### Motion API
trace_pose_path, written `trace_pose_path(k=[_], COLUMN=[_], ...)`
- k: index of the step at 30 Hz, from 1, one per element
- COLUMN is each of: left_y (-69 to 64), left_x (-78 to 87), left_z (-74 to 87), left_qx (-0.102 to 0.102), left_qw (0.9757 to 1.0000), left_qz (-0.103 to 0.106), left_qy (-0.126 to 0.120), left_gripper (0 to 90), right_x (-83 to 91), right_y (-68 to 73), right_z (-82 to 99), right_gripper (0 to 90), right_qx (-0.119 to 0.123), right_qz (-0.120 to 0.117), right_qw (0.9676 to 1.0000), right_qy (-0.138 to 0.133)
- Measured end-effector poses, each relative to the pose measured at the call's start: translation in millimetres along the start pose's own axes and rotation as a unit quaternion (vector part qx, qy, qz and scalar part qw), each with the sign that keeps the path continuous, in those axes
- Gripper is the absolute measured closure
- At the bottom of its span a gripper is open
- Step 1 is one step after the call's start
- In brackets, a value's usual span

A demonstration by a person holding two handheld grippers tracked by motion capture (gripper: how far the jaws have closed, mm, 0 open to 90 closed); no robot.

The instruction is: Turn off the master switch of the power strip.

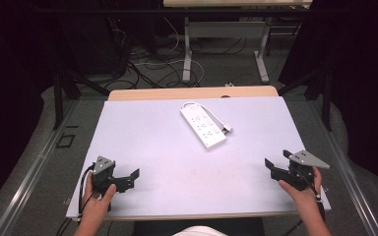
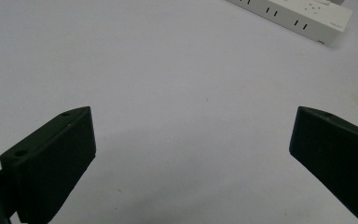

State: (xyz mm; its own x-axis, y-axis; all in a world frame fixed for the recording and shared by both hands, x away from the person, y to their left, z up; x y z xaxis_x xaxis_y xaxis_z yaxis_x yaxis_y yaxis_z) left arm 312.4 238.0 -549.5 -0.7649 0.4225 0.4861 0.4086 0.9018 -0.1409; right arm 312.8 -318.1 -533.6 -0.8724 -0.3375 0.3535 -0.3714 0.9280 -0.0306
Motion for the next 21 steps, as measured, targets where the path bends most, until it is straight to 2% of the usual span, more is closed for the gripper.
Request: trace_pose_path(k=[2,4,5,8,9,11,16,21], left_y=[-0.4,-0.5,0.4,0.7,0.9,0.9,0.9,0.7], left_x=[0.6,1.1,0.6,0.2,0.3,0.1,0.3,0.2], left_z=[-0.4,-1.2,-1.9,-1.9,-2.1,-2.1,-1.0,-1.1], left_qx=[-0.001,-0.002,-0.006,-0.004,-0.004,-0.001,-0.002,0.003], left_qw=[1.0000,1.0000,1.0000,1.0000,1.0000,1.0000,1.0000,1.0000], left_qz=[0.001,0.001,0.001,-0.001,-0.001,-0.002,0.000,-0.001], left_qy=[0.000,0.000,0.002,0.002,0.002,-0.002,0.008,0.003], left_gripper=[0.3,0.3,0.3,0.3,0.3,0.3,0.3,0.3], right_x=[-3.3,-5.3,-8.9,-13.7,-15.2,-18.5,-23.9,-29.4], right_y=[1.7,3.0,3.9,7.0,9.6,13.1,18.7,25.8], right_z=[-3.8,-8.5,-12.7,-16.2,-20.3,-24.1,-31.5,-45.6], right_gripper=[23.3,24.2,24.4,24.6,26.4,26.6,27.6,27.6], right_qx=[-0.002,-0.001,0.009,0.005,0.007,0.011,0.015,0.022], right_qz=[-0.005,-0.006,-0.010,-0.013,-0.026,-0.034,-0.044,-0.048], right_qw=[1.0000,1.0000,0.9999,0.9999,0.9996,0.9993,0.9987,0.9984], right_qy=[-0.002,0.008,0.006,-0.005,0.009,0.012,0.021,0.021])
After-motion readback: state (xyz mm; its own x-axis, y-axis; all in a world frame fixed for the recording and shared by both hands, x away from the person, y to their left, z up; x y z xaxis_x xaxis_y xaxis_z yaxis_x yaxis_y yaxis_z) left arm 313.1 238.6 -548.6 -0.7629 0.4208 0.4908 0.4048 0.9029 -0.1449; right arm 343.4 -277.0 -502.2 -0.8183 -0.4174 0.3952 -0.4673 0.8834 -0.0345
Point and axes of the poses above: each handheld gripper's, and its own axes: x roughly backward along the jaws, z roughly out of its underside, y roughly to its left, the point moved 1 cm from there along -x, roughly forward along the jaws, and after that the axes turned 4 degrees about -y, right-handed, at the moved point
